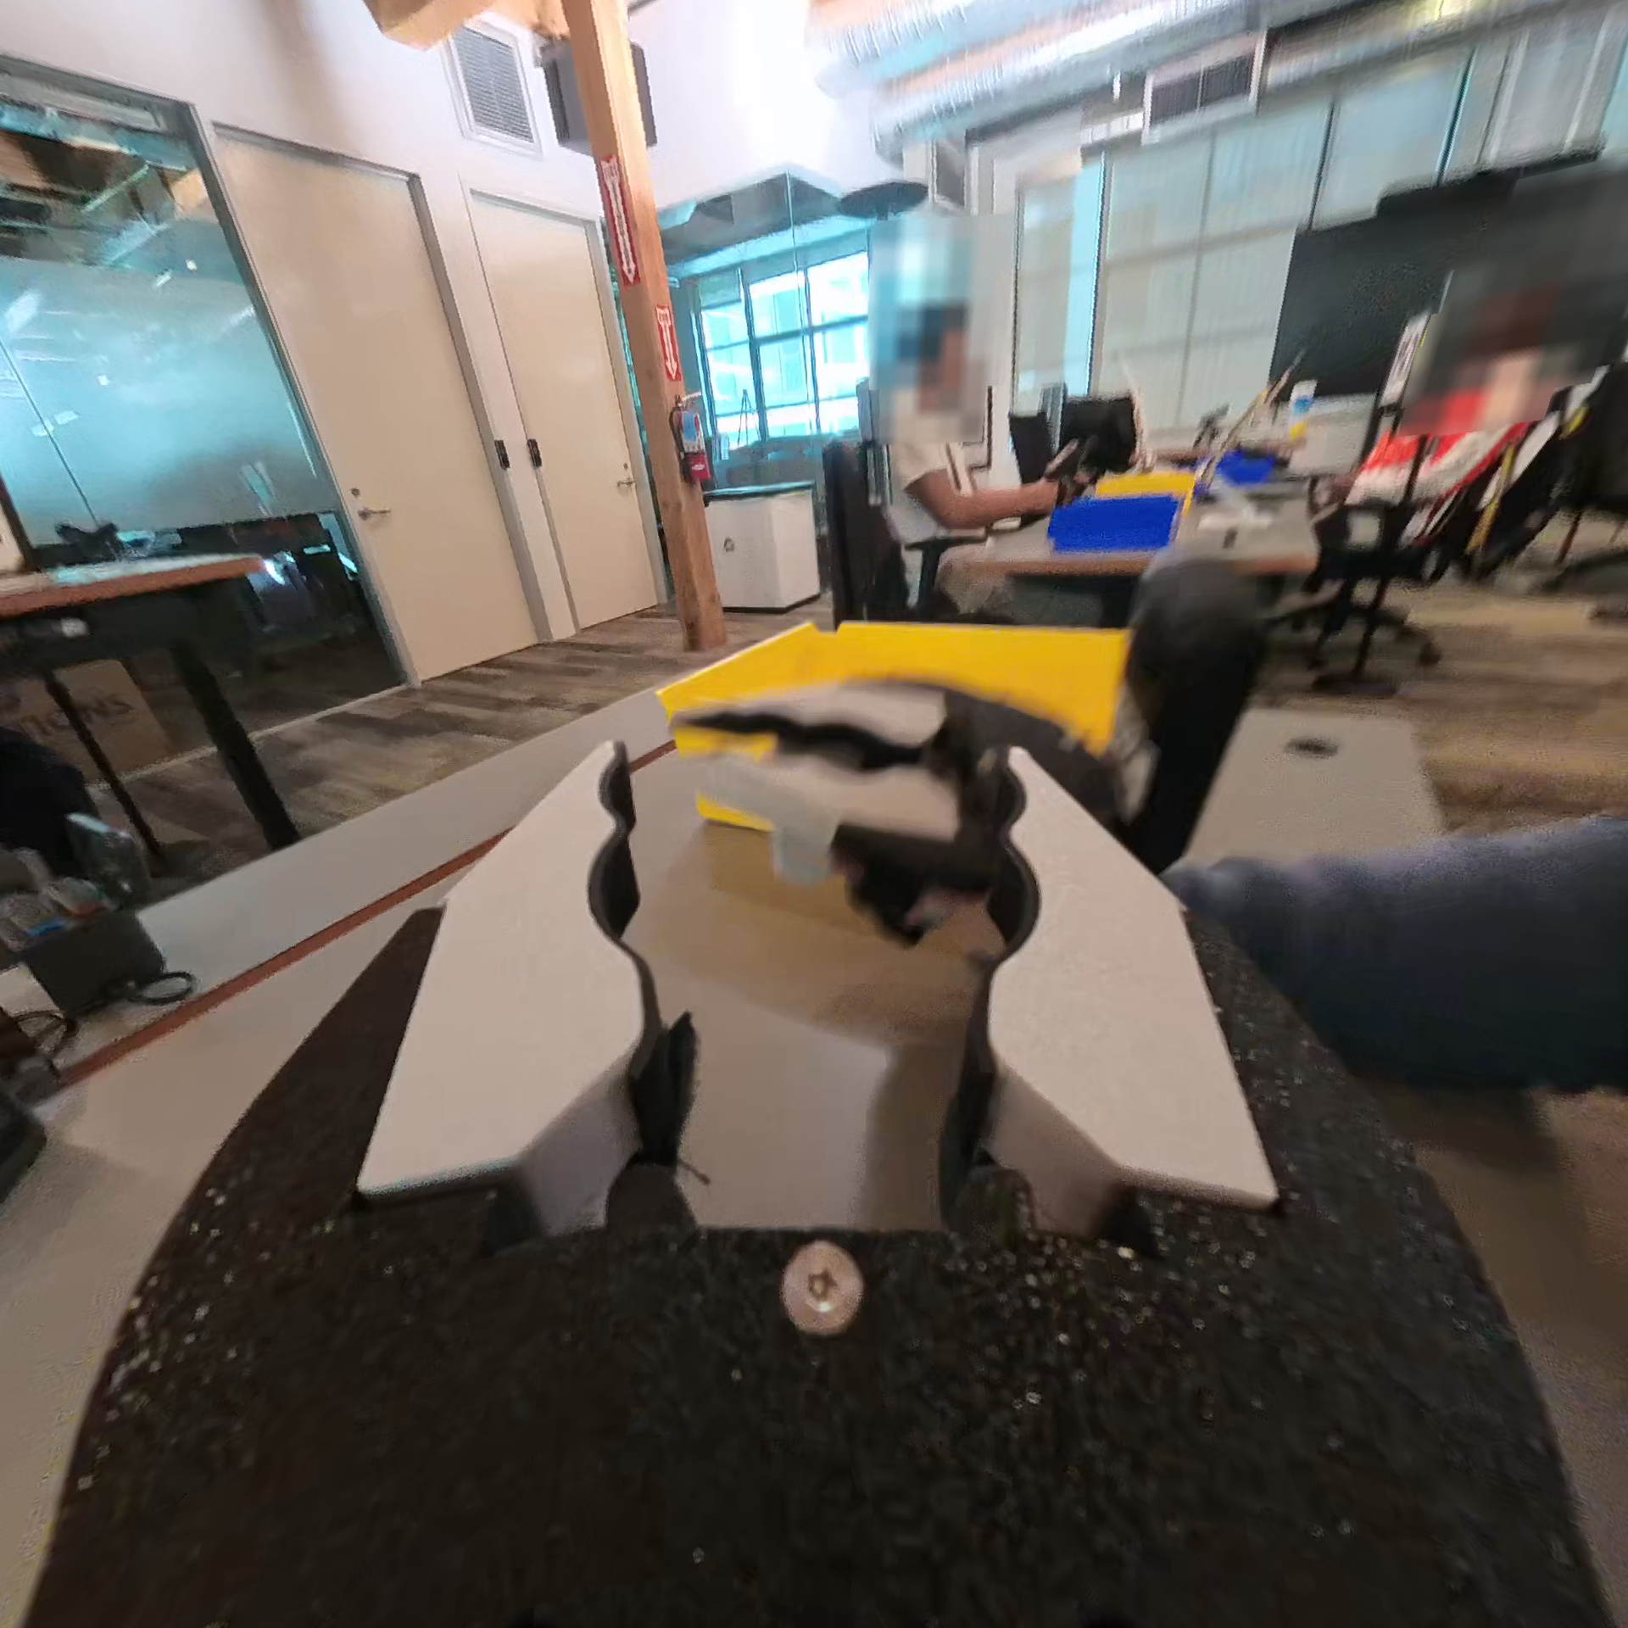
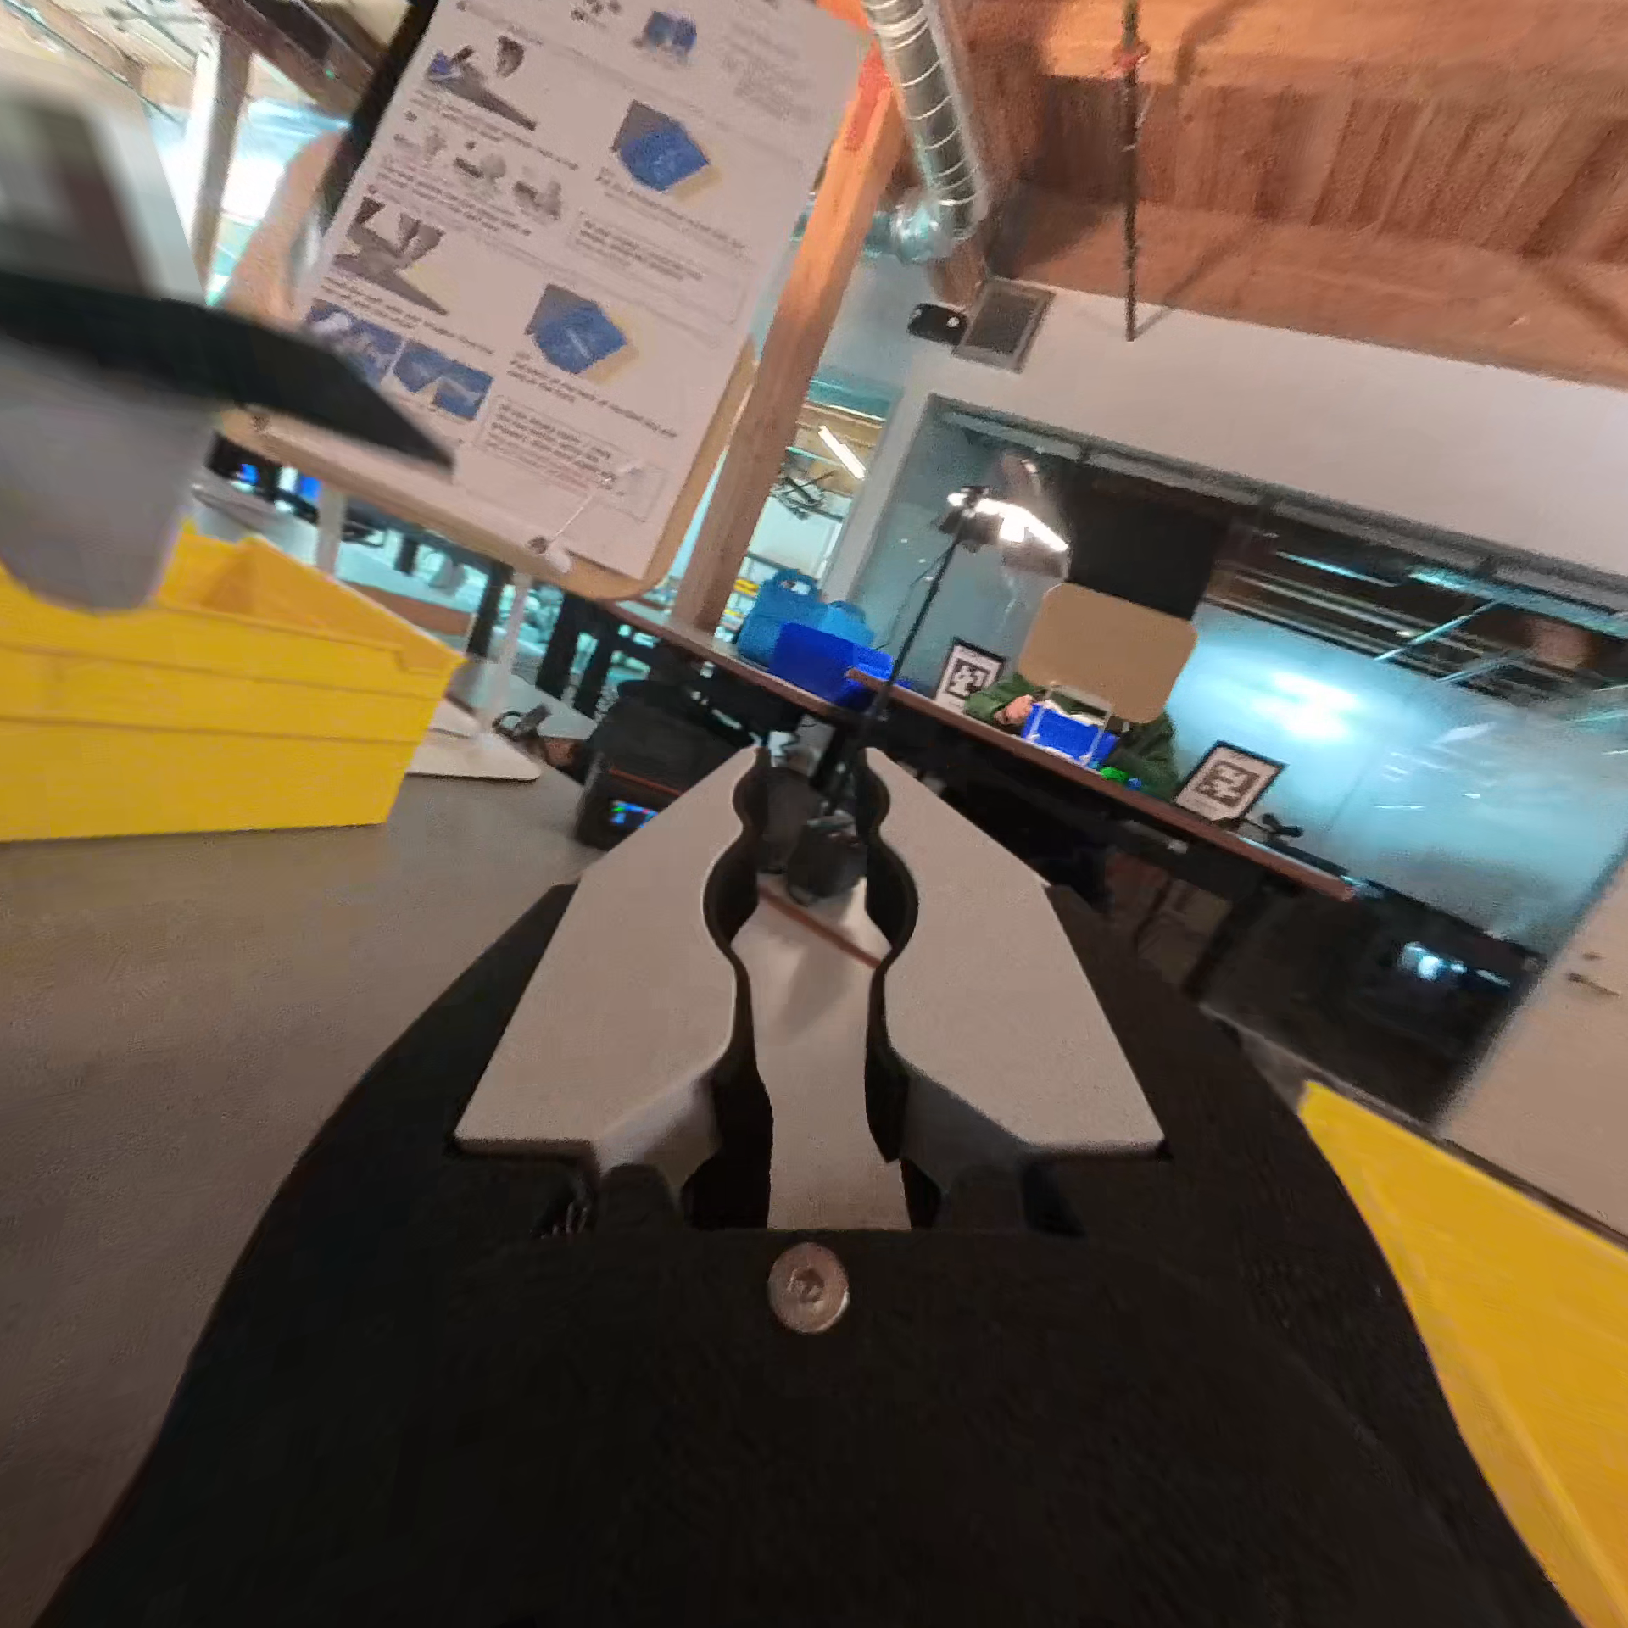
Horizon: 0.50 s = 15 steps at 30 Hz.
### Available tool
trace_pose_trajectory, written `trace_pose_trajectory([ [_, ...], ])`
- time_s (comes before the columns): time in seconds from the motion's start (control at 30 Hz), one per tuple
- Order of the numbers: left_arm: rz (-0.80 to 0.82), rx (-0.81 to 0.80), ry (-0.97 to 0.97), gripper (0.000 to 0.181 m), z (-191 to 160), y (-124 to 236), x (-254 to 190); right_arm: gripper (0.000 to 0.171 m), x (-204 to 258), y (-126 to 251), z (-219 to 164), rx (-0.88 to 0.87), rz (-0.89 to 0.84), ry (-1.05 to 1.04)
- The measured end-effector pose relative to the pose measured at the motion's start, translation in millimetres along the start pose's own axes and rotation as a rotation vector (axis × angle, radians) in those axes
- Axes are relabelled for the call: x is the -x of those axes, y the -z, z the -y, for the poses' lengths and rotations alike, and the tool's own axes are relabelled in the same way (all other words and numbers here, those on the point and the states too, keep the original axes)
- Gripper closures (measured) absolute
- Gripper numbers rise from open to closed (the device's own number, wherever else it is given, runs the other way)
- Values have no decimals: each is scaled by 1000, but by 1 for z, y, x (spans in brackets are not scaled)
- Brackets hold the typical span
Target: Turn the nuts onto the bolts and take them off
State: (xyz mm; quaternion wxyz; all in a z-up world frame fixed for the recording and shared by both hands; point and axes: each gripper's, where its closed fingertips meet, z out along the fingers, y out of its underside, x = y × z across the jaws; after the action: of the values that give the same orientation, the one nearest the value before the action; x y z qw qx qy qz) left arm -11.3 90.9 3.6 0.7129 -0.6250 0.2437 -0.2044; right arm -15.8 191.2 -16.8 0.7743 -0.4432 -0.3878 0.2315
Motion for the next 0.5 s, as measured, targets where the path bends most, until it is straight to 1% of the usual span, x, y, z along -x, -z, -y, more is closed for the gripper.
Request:
trace_pose_trajectory([
  [0.03,0,7,59,104,12,9,0,154,12,-4,-11,6,38,-9],
  [0.07,-21,27,105,100,21,19,-1,153,22,-8,-20,19,77,-4],
  [0.13,-5,53,105,97,41,43,12,152,36,-13,-28,23,137,-11],
  [0.2,105,103,38,101,58,70,49,152,46,-16,-31,24,184,-35],
  [0.27,236,198,-23,105,67,99,101,153,55,-18,-33,29,226,-36],
  [0.3,286,279,-35,107,64,112,127,152,57,-17,-34,32,237,-32],
  [0.33,299,384,-16,110,55,123,147,153,57,-16,-34,29,240,-29],
  [0.4,189,520,97,131,34,131,165,153,58,-14,-33,17,249,-28],
  [0.43,177,582,146,134,21,135,179,153,59,-13,-32,11,255,-22],
  [0.5,206,790,141,137,-18,152,211,153,63,-12,-32,10,276,-11],
])
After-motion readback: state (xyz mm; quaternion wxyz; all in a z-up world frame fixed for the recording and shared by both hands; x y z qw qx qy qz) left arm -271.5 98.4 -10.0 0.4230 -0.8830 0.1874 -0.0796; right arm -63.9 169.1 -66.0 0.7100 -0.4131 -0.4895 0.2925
